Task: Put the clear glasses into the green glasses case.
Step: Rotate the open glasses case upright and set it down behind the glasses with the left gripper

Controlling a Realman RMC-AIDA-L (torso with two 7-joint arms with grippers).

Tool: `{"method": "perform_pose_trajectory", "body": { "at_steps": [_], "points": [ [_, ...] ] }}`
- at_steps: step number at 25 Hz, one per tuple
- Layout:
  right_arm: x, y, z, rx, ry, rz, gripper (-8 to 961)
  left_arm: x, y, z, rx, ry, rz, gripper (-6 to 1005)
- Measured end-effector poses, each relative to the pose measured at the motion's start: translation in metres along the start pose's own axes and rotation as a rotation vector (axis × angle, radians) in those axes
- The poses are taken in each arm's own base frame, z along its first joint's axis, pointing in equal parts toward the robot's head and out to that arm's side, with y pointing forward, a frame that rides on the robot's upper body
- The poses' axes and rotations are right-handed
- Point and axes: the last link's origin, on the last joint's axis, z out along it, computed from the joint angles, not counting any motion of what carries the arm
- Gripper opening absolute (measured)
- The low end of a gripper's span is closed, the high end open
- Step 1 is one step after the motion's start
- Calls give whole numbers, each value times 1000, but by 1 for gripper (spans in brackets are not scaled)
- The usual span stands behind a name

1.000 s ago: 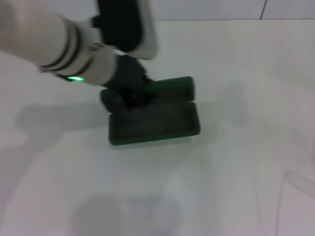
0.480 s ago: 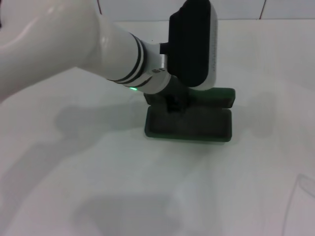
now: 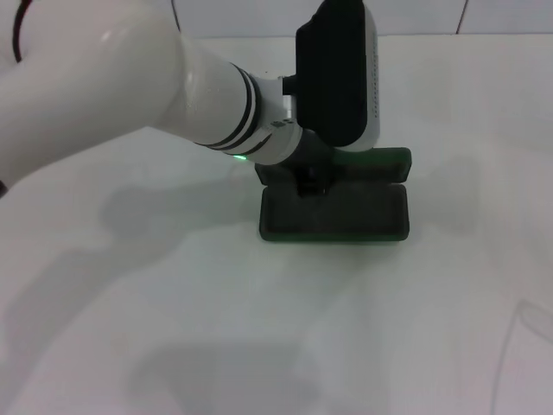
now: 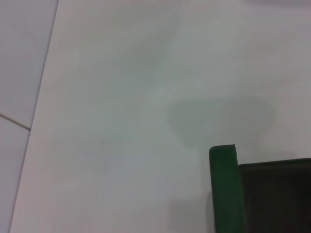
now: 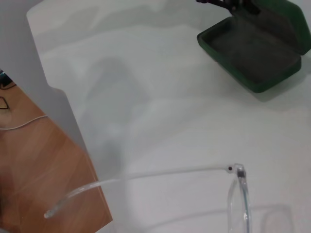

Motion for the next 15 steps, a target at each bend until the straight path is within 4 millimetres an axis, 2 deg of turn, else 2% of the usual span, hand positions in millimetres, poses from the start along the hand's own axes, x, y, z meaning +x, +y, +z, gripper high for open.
{"method": "perform_pose_trajectory", "body": {
  "at_steps": [15],
  "points": [
    [-4,-6,-8,21,-13,-4,111,-7,-1,4,50,-63,-47,258]
  ]
}}
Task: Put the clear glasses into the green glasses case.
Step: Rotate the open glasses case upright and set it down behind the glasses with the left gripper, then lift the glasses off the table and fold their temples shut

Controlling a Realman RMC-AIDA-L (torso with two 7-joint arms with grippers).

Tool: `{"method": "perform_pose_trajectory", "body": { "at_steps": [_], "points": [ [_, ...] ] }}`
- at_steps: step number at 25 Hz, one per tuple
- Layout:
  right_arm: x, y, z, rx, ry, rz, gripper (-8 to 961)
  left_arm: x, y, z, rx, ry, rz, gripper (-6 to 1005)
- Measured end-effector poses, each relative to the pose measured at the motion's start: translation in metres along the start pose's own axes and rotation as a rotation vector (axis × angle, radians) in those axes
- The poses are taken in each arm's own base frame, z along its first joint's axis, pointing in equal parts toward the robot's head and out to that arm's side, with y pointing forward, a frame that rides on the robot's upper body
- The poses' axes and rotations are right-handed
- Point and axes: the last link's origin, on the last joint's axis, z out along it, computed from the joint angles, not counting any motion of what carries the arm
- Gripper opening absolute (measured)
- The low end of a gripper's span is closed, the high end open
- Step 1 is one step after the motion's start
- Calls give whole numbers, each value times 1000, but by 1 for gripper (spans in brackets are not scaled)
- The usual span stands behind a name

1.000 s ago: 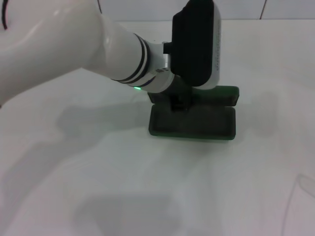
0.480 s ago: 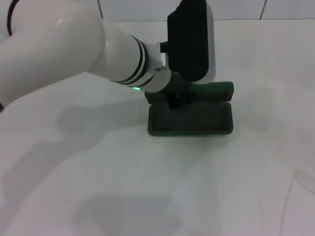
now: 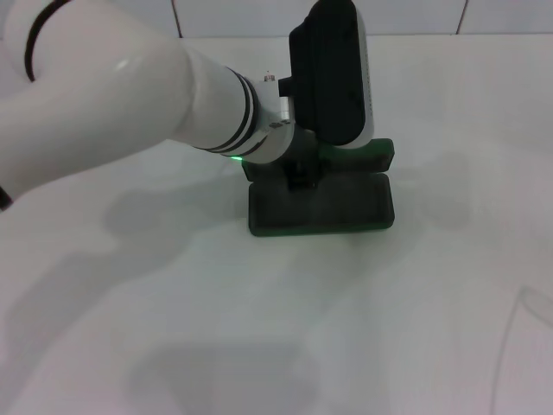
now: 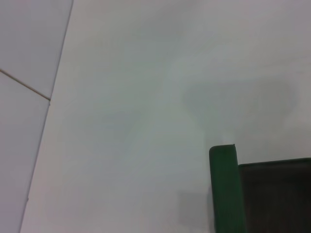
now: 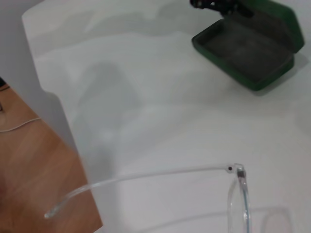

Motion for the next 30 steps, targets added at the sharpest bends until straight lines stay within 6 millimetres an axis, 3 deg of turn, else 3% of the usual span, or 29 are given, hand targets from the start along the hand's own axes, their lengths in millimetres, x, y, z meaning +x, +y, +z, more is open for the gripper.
{"method": "perform_pose_trajectory", "body": {
  "at_steps": [9,18,26,28,30],
  "points": [
    [0,-1,-2,9,-8,4,110,3,5,1,-12,2,18,263],
    [5,-2,-6,10,-20,14,111,12,5,-7,7,35,30,354],
    [3,-5,-8,22,-45,3,110,21,-7,-35,43,89,-7,415],
    [0,-9,-9,54,-74,7,110,27,-26,-68,132,208,-134,426],
    [-6,-14,-7,89,-117,15,110,27,-36,-88,183,269,-211,437]
  ]
}}
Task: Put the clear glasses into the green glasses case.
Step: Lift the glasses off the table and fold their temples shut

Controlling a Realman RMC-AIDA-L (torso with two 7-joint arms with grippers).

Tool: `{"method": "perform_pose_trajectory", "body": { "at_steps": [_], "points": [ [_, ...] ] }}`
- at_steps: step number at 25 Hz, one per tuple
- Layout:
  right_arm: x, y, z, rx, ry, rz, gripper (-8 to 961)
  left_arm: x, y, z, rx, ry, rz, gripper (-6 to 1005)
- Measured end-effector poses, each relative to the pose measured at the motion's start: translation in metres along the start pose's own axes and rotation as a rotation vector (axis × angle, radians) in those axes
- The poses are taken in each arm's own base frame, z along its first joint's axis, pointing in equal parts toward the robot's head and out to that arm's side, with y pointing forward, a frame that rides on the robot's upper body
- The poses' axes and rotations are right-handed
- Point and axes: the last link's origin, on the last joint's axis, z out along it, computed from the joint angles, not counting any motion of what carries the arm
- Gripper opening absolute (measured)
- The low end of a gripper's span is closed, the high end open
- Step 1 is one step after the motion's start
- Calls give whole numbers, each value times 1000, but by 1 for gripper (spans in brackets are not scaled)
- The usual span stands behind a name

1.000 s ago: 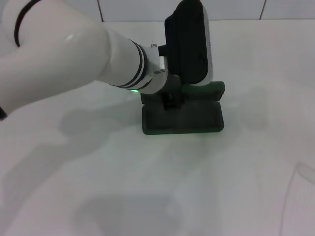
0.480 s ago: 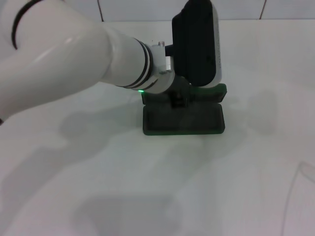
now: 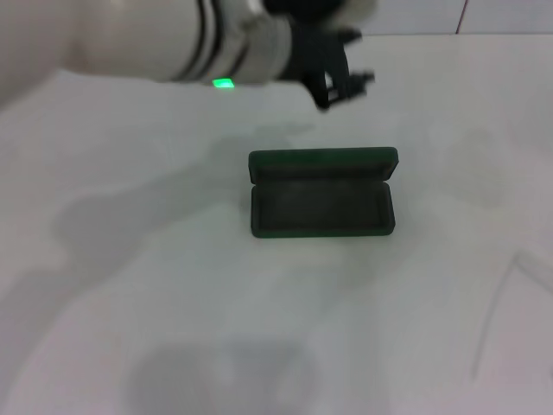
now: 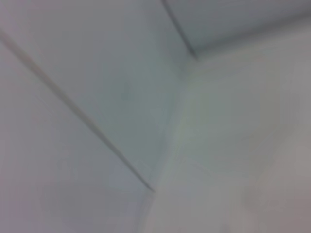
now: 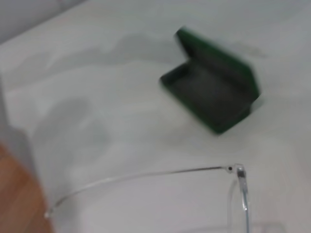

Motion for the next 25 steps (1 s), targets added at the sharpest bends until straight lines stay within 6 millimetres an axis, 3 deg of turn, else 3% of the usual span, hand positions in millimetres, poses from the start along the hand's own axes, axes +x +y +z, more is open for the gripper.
{"method": "perform_pose_trajectory", "body": {
  "at_steps": [7,14,19,21,22,25],
  "points": [
    [-27,-10,19,95,-214,10,111,11,-36,-71,73,286,-283,412],
    [-62,-8,40,10,-470,-56,110,-3,-34,-131,-113,556,-363,248],
    [-85,-3,60,-104,-608,-102,110,-20,-21,-144,-230,623,-384,118],
    [-89,-2,65,-127,-632,-114,110,-23,-17,-144,-272,641,-390,117],
    [-105,4,88,-220,-679,-157,110,-24,-16,-143,-282,646,-390,116],
    [-119,9,113,-275,-703,-182,110,-28,-11,-141,-325,661,-400,115]
  ]
}}
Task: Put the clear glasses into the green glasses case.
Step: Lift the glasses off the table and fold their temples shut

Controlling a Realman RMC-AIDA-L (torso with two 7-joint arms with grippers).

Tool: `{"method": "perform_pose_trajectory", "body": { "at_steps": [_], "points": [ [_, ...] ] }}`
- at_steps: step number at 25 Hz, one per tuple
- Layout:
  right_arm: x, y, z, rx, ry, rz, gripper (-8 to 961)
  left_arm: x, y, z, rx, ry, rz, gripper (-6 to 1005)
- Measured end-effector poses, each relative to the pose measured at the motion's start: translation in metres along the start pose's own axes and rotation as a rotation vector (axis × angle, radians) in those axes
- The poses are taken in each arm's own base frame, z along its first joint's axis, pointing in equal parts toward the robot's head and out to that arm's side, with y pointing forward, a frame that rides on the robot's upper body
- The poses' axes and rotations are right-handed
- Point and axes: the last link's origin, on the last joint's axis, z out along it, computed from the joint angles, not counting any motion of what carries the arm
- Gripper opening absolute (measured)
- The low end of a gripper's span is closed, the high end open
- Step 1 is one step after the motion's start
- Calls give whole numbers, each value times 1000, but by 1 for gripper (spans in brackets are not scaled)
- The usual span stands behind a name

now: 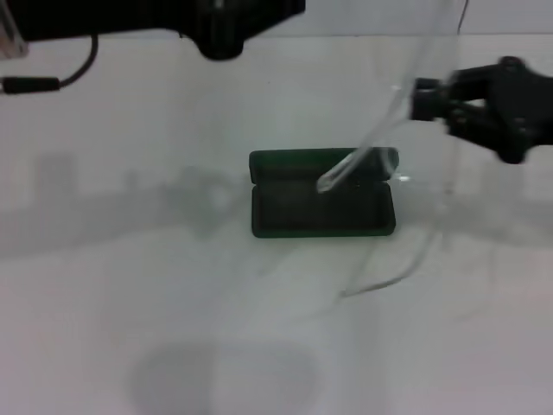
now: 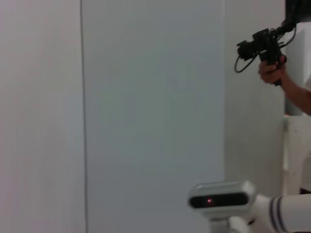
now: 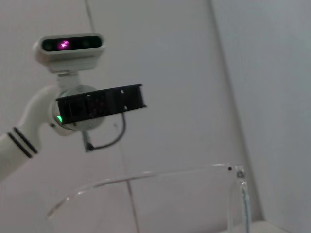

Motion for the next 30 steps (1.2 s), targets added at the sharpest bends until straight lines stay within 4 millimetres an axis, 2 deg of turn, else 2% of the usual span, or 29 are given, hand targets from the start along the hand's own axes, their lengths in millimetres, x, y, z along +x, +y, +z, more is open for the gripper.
{"method": "perform_pose_trajectory", "body": {
  "at_steps": [5,10,17,30],
  "points": [
    [6,-7,46,-64,-9,-30,110,-8,1,2,-61,18,-52,112],
    [6,-7,68,-95,8,-58,110,-11,-1,4,-98,37,-83,102],
    [0,-2,81,-133,-40,-103,111,-21,-7,4,-97,36,-124,68],
    [-7,-2,82,-128,-96,-135,111,-31,-12,6,-114,24,-133,47]
  ]
}}
